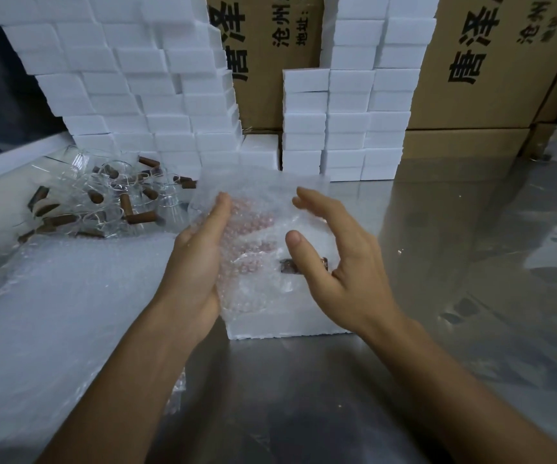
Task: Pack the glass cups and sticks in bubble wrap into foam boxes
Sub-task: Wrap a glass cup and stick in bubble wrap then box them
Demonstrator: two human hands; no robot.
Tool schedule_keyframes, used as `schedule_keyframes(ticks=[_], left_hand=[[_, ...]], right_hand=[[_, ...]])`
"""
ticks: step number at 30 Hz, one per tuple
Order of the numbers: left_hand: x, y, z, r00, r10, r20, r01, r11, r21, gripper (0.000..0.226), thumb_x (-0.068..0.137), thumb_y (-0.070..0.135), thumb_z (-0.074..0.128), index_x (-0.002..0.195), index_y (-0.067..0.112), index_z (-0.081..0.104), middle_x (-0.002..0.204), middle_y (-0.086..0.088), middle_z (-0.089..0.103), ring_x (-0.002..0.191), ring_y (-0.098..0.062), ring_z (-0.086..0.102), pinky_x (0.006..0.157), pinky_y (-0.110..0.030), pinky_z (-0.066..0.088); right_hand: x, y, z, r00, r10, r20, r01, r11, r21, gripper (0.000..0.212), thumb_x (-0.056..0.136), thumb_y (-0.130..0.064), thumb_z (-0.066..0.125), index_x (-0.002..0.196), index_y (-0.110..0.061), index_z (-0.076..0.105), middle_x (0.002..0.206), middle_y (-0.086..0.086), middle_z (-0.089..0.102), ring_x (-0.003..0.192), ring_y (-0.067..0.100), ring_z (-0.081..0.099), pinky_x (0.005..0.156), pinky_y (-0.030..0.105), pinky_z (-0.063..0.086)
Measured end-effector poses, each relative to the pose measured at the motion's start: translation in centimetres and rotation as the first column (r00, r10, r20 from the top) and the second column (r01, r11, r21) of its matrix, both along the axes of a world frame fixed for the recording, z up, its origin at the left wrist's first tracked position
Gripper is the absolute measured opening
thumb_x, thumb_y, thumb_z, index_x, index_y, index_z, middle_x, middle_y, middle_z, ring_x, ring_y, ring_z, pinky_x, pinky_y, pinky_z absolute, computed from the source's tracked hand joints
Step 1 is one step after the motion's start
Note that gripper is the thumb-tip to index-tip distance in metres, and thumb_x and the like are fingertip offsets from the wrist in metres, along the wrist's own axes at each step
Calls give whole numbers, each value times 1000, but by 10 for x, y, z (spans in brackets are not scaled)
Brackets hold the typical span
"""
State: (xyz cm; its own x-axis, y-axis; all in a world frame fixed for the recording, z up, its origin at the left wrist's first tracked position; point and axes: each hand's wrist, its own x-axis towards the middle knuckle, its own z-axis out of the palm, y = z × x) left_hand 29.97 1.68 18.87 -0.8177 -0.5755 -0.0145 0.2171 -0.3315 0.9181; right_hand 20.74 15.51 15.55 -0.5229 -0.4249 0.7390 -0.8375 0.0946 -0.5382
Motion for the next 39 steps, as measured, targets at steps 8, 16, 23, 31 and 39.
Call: schedule_keyframes(ticks=[8, 16, 23, 31, 39], left_hand=[[1, 0, 2, 998, -56, -27, 58, 996, 64, 56, 91, 57, 48, 120, 13, 67, 113, -10, 73, 103, -26, 71, 78, -40, 59], [3, -1, 2, 993, -109, -38, 114, 982, 148, 57, 94, 61, 44, 114, 14, 71, 108, -10, 75, 96, -26, 73, 67, -37, 60], [2, 4, 3, 986, -143, -85, 151, 983, 100, 41, 96, 47, 49, 101, 17, 76, 108, -6, 75, 99, -23, 72, 78, -38, 58], [11, -22, 14, 971, -33, -236, 43, 998, 38, 20, 84, 4, 56, 92, 16, 71, 72, 4, 65, 61, -5, 61, 46, -17, 45], [11, -9, 8, 979, -11, -205, -90, 876, -473, 18, 67, 13, 74, 84, 17, 76, 83, -1, 77, 85, -13, 74, 76, -19, 56]], right_hand=[[3, -6, -1, 983, 94, 157, -80, 993, -87, 43, 100, -43, 47, 65, -18, 54, 58, -1, 48, 54, 12, 46, 53, 34, 40], [8, -4, 1, 994, 92, 63, -92, 996, -5, 57, 95, -52, 49, 51, -17, 45, 47, -3, 39, 47, 17, 44, 49, 37, 36], [3, -6, -3, 962, 149, 230, -108, 978, -180, 60, 99, -34, 55, 48, -19, 27, 44, -8, 24, 39, 1, 41, 50, 15, 29], [-13, 6, 0, 956, 171, 237, -148, 983, -108, 61, 97, -25, 57, 49, 7, 39, 38, -6, 41, 43, -3, 52, 48, 13, 29], [-10, 7, 6, 975, 119, 189, -87, 982, -170, 60, 100, -16, 56, 48, -9, 27, 47, 17, 21, 38, -3, 48, 48, 7, 30]])
